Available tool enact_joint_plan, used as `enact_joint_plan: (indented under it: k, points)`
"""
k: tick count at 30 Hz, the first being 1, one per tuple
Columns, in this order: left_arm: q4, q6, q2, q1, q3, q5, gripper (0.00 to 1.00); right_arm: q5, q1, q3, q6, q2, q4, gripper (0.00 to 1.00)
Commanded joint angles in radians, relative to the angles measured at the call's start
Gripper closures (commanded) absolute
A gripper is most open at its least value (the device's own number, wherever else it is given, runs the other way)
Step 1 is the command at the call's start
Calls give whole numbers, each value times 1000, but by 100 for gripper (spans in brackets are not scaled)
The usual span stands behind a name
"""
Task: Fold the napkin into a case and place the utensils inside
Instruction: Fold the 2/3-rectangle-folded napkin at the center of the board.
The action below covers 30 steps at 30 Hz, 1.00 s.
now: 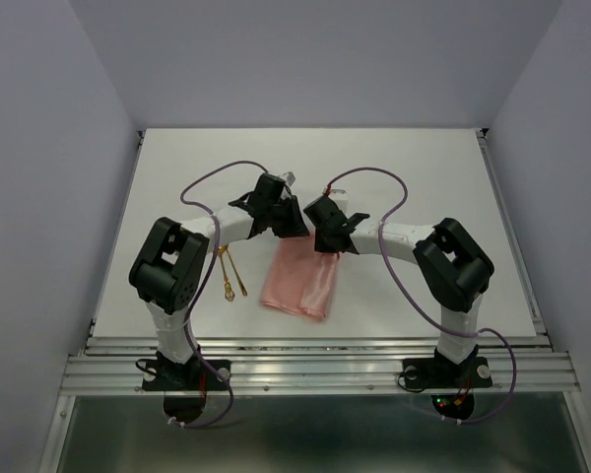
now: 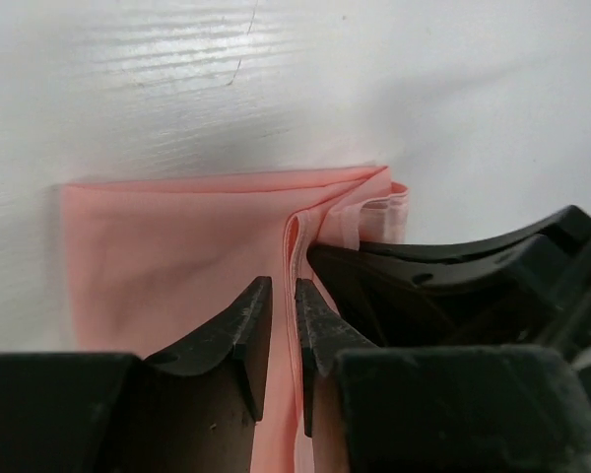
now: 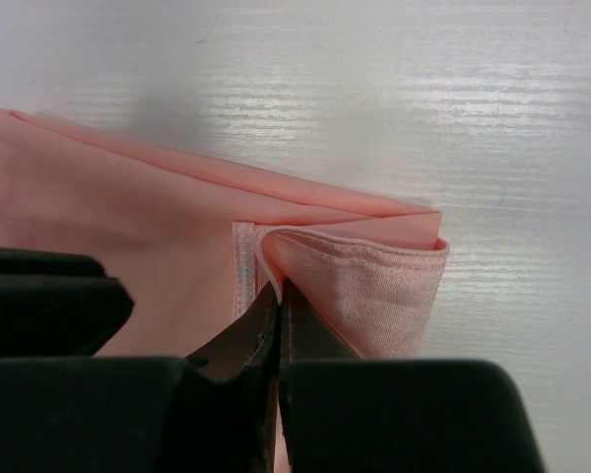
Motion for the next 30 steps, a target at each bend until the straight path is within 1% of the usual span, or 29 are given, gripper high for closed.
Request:
enact_joint_plan:
  k: [1, 6, 9, 10, 12, 13, 14, 15, 16, 19, 21, 25, 30]
  points:
    - [-86, 12, -123, 6, 35, -104, 72, -5, 8, -18, 18, 13, 12, 99]
    - [-56, -22, -209, 23, -79, -117, 72, -11, 8, -9, 19, 19, 12, 99]
    - [-4, -57, -292, 21, -183, -85, 72, -14, 8, -5, 24, 25, 9, 99]
    - [28, -68, -348, 21, -240, -66, 73, -17, 8, -5, 25, 28, 9, 99]
    - [70, -109, -407, 20, -327, -37, 73, -21, 8, -5, 34, 33, 9, 99]
    - [116, -123, -463, 17, -358, -25, 73, -22, 8, -5, 39, 36, 9, 99]
    - [143, -153, -489, 12, -386, -14, 76, -24, 8, -1, 44, 37, 11, 99]
    - [182, -170, -520, 3, -451, -5, 78, -27, 8, 0, 45, 39, 9, 99]
    - [266, -193, -575, -3, -490, 3, 79, -28, 8, 3, 47, 43, 9, 99]
    - [398, -256, -629, -25, -594, 21, 80, -36, 8, 14, 48, 52, 9, 99]
    - [423, -255, -634, -43, -605, 35, 80, -37, 8, 17, 47, 56, 9, 99]
    - [482, -256, -593, -106, -604, 41, 80, -37, 8, 15, 47, 51, 9, 99]
    - [547, -279, -476, -170, -594, 37, 81, -37, 8, 9, 47, 42, 9, 99]
